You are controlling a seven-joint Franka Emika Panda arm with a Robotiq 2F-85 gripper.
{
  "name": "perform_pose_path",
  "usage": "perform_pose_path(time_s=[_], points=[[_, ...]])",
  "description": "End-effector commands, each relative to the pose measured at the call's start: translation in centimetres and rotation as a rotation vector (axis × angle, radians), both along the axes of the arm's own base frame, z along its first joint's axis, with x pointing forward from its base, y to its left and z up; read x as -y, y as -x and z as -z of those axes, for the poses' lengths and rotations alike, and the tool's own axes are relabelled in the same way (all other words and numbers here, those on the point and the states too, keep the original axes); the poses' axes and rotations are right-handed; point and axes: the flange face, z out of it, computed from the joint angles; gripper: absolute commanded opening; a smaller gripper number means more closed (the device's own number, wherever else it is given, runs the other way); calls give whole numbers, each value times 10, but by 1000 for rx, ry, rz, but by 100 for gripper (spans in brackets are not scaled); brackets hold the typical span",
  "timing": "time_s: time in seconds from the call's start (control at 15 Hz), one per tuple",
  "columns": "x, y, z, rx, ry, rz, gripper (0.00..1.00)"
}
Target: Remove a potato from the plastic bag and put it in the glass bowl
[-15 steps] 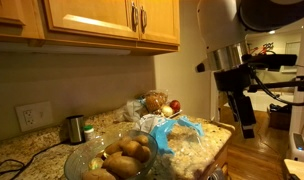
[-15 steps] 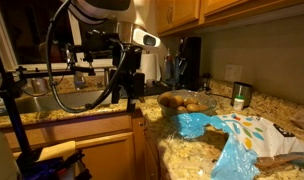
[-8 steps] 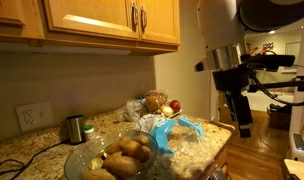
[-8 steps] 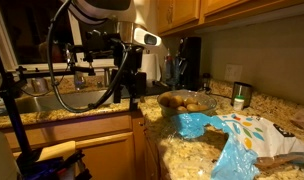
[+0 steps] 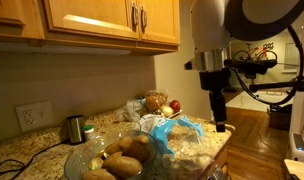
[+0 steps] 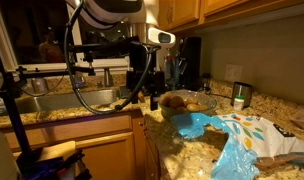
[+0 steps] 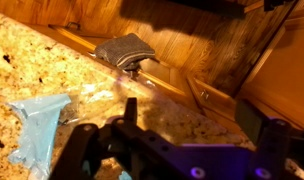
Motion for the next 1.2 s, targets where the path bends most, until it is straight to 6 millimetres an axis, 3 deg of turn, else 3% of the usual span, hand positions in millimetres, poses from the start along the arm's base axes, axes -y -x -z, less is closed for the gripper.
perform_pose_path(time_s=[0.0,0.4,0.47,1.13], points=[[16,-26,3,36,25,-3,100],[32,-56,-2,111,59,-4,100],[23,-48,1,87,38,-3,100],[26,-56,7,105,55,12,100]])
